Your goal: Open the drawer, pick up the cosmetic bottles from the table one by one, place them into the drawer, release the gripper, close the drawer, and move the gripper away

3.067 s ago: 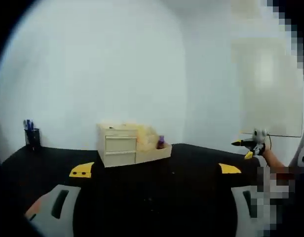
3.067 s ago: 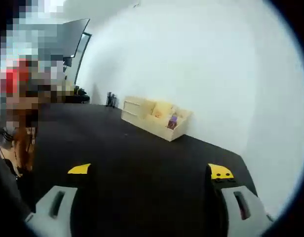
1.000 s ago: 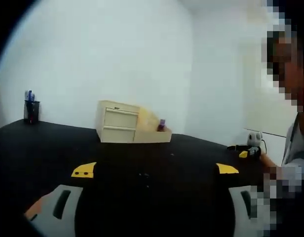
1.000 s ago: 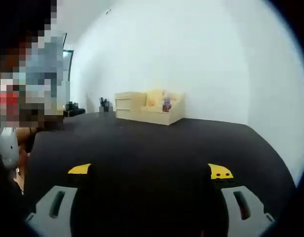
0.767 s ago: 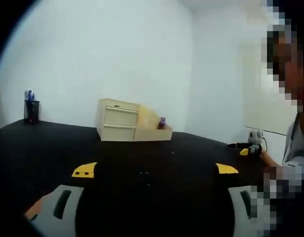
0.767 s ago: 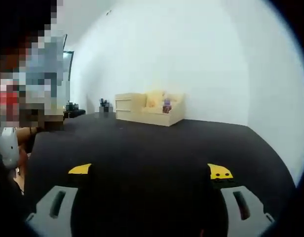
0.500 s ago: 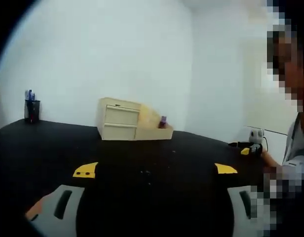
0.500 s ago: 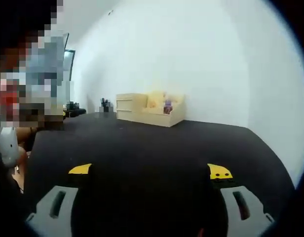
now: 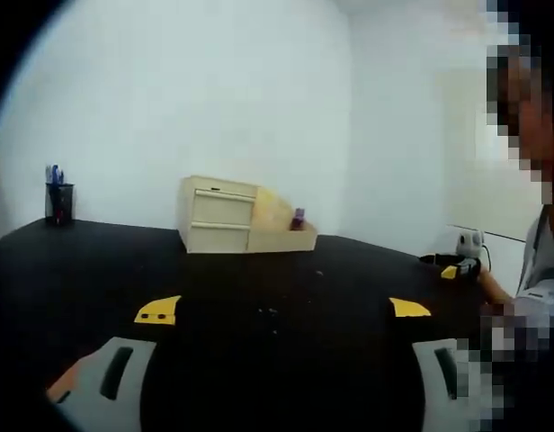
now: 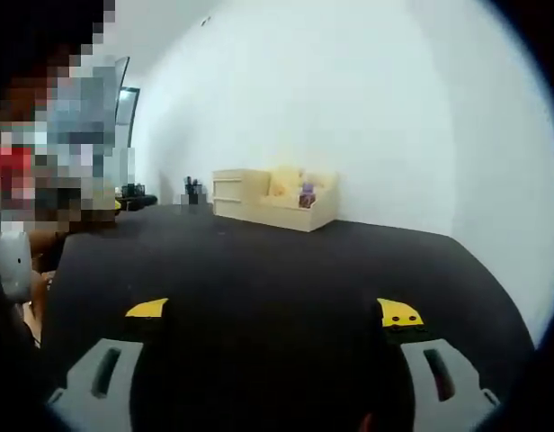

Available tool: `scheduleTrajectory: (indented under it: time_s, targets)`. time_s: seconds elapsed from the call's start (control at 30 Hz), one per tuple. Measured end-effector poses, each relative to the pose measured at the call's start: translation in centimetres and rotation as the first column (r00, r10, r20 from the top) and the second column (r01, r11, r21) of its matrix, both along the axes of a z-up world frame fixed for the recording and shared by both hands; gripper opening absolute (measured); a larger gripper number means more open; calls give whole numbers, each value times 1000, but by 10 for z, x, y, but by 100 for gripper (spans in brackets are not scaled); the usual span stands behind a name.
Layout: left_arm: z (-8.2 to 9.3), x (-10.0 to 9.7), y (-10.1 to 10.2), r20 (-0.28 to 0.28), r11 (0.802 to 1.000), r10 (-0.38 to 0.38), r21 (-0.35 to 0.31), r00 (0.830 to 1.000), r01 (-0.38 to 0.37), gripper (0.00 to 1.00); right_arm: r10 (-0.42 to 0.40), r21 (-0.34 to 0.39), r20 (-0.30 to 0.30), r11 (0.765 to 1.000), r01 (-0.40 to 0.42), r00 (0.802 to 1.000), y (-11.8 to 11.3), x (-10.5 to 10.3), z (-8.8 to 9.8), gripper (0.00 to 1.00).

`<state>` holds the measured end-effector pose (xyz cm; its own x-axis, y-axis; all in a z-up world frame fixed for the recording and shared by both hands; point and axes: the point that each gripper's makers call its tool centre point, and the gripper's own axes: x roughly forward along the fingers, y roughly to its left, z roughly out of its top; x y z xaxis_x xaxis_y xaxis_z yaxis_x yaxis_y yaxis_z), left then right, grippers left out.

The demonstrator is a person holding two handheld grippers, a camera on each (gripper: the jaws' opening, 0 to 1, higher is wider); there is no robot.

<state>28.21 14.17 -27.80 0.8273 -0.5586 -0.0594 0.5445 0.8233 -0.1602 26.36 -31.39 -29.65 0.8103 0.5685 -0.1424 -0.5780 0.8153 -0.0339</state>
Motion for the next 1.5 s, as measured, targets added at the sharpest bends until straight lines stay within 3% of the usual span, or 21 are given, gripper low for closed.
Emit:
scheduleTrajectory:
  time_s: [1.5]
  targets:
    - [-6,1,0,-1,999,5,35,1000,-5,83,0,-38,13,999,1,1000,2,0,-4,83]
